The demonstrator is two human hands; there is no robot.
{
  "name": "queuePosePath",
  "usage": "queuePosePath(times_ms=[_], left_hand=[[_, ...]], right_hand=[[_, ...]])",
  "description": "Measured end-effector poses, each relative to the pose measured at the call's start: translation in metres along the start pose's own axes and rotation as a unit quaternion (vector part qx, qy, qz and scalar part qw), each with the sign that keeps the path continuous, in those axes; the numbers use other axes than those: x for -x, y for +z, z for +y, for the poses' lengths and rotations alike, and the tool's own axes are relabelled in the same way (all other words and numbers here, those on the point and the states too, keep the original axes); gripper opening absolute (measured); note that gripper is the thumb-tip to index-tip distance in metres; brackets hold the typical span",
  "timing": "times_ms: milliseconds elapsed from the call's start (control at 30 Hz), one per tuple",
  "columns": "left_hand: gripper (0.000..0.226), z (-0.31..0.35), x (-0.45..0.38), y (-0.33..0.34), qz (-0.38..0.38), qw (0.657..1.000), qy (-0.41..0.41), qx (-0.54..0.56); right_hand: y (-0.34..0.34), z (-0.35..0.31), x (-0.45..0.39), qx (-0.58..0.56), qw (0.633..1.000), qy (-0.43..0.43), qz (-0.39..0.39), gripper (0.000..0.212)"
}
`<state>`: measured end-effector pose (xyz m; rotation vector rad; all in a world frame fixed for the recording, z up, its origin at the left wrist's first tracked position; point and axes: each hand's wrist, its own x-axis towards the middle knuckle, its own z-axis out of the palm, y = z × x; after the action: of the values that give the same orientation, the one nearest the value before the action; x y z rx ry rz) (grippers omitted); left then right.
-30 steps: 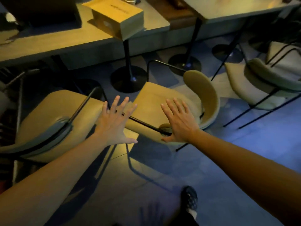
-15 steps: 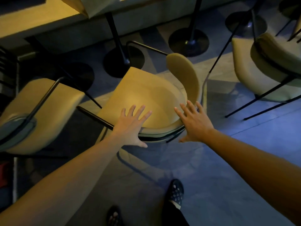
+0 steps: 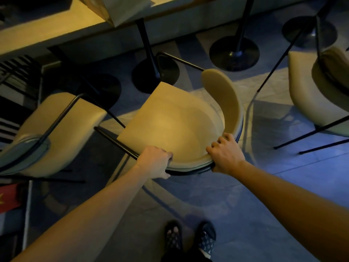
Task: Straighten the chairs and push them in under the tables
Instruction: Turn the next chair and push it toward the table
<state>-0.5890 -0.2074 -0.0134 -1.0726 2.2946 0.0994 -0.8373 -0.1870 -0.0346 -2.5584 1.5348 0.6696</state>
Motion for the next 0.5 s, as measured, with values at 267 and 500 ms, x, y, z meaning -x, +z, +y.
queuePosePath(times_ms=[267, 500], left_hand=[[0.054, -0.047, -0.053, -0.029, 0.014, 0.999, -0.009, 0.034], [0.054, -0.106, -0.114, -0.051, 0.037, 0.998, -0.023, 0.05]], right_hand=[[-0.022, 0.044, -0.06, 0.02, 1.0, 0.011, -0.004, 0.055], [-0.048, 0.087, -0.129, 0.021, 1.0, 0.015, -0.004, 0.056]])
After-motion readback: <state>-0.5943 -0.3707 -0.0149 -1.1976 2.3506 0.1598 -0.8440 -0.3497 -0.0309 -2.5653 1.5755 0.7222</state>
